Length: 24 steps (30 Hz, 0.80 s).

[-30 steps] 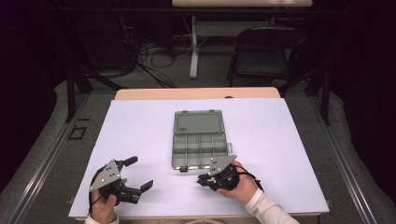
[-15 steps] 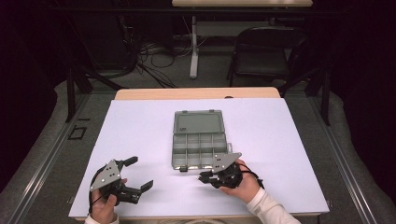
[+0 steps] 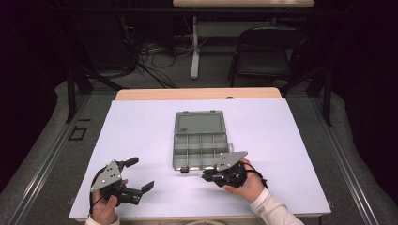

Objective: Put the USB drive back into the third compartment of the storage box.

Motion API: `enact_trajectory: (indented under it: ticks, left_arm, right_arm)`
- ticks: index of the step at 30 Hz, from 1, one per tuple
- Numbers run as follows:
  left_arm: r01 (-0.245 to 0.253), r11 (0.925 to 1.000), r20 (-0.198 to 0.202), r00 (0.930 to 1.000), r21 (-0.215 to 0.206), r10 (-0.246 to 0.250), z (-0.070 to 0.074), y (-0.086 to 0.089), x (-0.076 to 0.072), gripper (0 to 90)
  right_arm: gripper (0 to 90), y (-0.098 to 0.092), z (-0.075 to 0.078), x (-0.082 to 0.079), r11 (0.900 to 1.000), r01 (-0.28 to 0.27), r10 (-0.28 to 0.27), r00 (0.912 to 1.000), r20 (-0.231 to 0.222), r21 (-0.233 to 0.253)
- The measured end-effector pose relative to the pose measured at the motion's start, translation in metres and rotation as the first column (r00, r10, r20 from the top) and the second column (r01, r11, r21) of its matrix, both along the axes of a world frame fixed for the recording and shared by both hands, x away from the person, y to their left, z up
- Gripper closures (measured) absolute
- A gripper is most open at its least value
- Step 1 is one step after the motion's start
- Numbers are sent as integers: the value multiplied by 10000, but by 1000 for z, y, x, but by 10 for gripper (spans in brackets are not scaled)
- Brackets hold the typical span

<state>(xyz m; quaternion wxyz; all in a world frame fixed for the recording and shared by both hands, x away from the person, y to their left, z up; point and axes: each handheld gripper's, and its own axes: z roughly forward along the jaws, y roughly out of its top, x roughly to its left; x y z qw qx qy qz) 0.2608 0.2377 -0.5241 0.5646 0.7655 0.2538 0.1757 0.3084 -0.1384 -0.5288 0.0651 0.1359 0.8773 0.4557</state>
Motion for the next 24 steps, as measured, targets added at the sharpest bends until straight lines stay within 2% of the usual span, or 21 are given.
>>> enact_trajectory:
  ticks: [24]
  left_arm:
    - [-7, 10000, -17, 10000, 16, 7, 0, 0, 0, 4]
  right_arm:
    - [793, -13, 9, 3, 9972, 483, -495, 9986, 200, 564]
